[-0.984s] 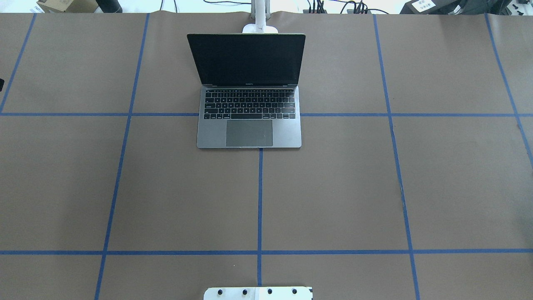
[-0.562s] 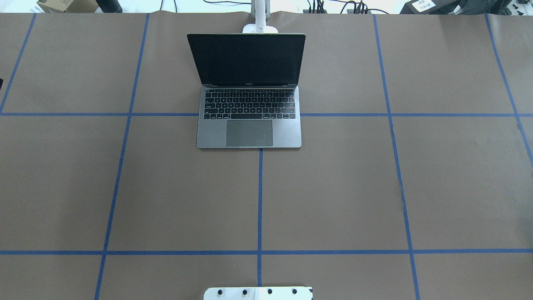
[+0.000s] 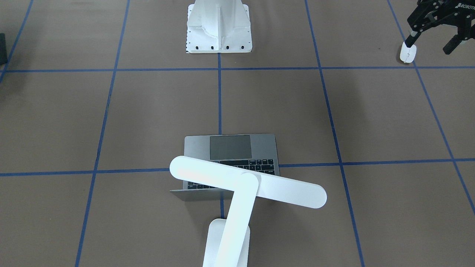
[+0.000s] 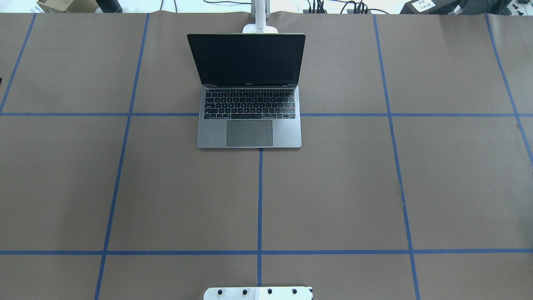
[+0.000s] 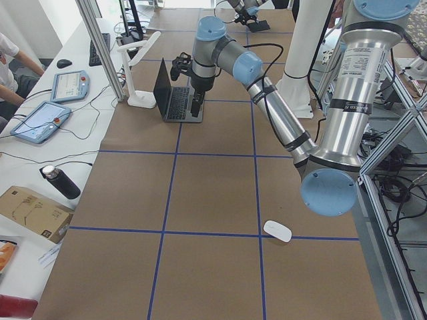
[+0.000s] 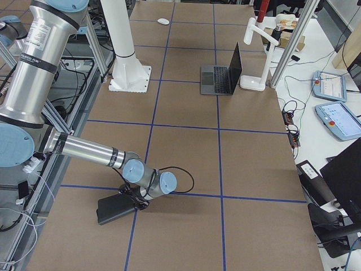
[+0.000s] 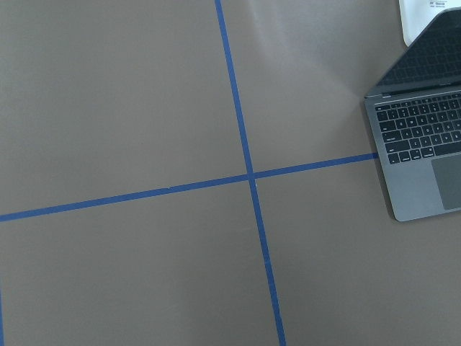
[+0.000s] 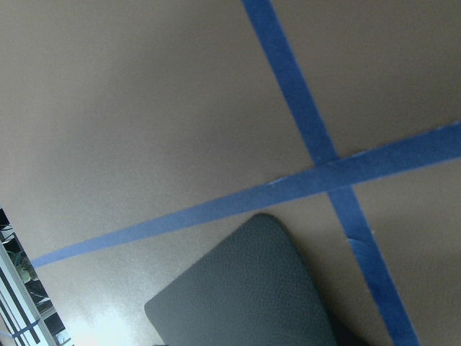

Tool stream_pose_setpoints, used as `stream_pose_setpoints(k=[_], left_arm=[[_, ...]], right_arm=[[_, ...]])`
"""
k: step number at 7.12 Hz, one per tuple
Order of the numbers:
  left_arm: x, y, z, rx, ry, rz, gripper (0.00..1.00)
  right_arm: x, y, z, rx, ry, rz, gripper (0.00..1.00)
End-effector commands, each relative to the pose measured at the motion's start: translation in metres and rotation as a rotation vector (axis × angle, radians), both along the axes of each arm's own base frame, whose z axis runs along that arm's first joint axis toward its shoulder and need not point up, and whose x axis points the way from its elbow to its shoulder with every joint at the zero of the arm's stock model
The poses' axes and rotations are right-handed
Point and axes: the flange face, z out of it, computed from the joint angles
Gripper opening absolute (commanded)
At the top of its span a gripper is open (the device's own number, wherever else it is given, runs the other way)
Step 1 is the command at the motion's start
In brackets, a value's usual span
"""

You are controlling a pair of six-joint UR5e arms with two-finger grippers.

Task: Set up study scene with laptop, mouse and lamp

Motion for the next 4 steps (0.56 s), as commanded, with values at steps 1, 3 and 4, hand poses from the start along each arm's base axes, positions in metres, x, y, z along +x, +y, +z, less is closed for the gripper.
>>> stream_pose_setpoints(k=[1,3,4], left_arm=[[-0.0013,0.0024,-0.0027,0.002,0.004,-0.005,1.00],[-0.0022,0.0053,-0.0051,0.008,0.005,-0.005,1.00],[-0.0026,0.0067,-0.0066,0.010,0.006,-0.006,1.00]], right_arm=[[-0.0014,0.0025,-0.0072,-0.008,-0.023,0.013,0.89],[0.0003,0.0077,-0.0080,-0.012,-0.023,0.011,0.89],[0.0007,0.0108,-0.0077,-0.014,-0.022,0.007,0.89]])
